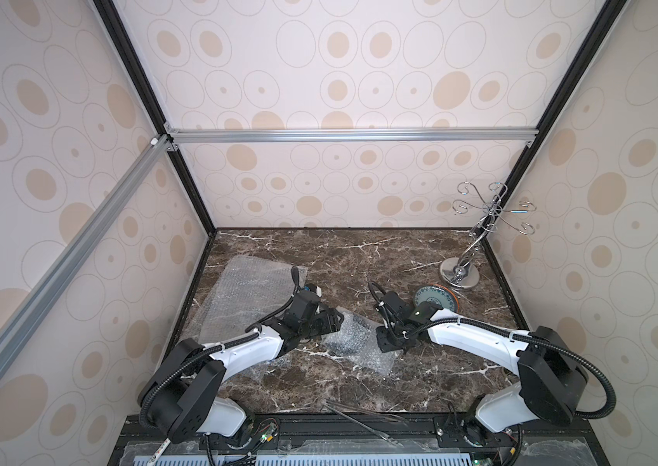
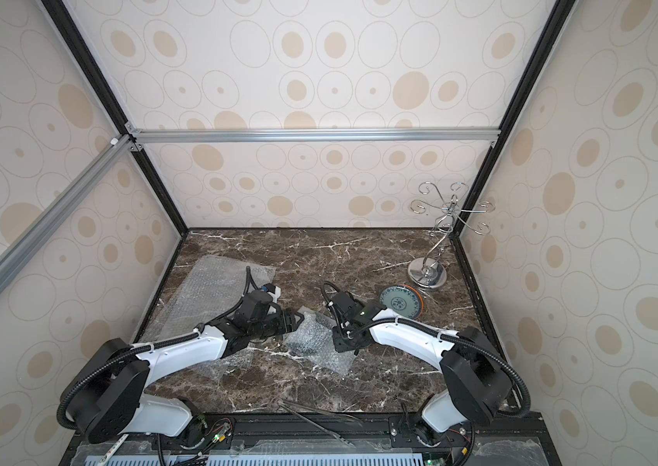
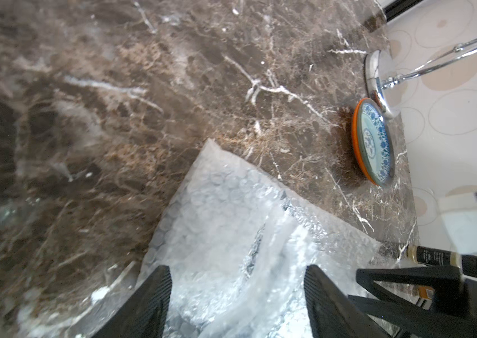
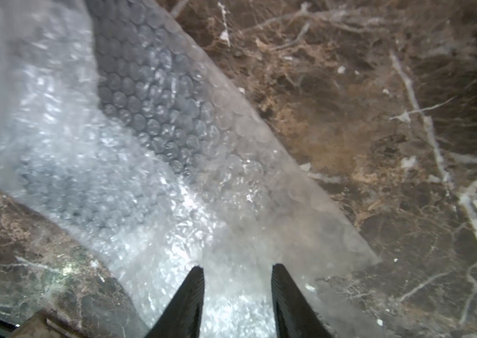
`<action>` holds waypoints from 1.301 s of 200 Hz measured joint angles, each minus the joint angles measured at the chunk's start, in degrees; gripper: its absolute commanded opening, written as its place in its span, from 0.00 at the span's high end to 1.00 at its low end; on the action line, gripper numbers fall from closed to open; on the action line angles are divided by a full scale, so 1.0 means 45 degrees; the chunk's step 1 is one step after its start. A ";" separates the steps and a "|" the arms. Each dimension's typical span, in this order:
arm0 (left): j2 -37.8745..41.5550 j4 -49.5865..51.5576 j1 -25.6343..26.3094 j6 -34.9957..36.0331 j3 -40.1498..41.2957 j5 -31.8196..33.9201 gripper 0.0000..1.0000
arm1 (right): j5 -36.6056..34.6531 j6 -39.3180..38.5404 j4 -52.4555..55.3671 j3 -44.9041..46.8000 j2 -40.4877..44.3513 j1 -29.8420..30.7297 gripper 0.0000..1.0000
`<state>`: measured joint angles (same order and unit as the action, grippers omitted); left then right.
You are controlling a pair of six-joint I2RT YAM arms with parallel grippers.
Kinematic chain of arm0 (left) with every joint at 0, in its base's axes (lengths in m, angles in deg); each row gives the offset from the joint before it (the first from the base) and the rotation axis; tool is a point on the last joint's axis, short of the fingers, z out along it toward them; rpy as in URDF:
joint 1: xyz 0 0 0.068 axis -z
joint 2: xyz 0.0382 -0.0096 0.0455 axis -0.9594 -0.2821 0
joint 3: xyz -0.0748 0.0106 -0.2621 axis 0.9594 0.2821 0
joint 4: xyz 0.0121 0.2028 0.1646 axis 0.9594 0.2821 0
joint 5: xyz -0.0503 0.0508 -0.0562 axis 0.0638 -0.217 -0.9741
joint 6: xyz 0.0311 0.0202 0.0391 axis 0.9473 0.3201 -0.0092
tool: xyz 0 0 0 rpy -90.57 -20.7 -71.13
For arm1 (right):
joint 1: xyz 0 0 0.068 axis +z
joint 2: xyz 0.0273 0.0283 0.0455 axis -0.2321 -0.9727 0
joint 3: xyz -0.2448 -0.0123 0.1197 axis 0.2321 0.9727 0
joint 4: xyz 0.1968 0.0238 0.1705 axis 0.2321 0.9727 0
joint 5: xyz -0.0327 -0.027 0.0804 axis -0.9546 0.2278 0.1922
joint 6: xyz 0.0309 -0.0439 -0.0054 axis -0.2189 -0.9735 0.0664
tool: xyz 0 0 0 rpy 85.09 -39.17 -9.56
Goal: Unpack dinner plates from bubble wrap
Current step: Unwrap the bubble wrap at the center of the board.
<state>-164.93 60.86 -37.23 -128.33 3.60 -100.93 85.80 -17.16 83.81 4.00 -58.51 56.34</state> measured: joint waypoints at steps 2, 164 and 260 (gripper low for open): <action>-0.0053 0.0000 0.0000 0.0097 -0.0068 -0.0063 0.27 | 0.0024 -0.0005 -0.0034 0.0049 0.0000 -0.0044 0.59; -0.1559 0.2812 0.0000 0.4765 -0.2472 -0.1525 0.35 | 0.2569 -0.0685 -0.1107 0.0228 0.0714 -0.2492 0.59; -0.1559 0.2793 0.0000 0.4770 -0.2249 -0.1889 0.41 | 0.3060 -0.0874 -0.0996 0.0282 0.1452 -0.2987 0.59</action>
<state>-171.95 73.43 -37.23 -106.87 -6.52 -109.44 99.57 -21.10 79.33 5.27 -51.97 42.89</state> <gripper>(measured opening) 0.587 0.411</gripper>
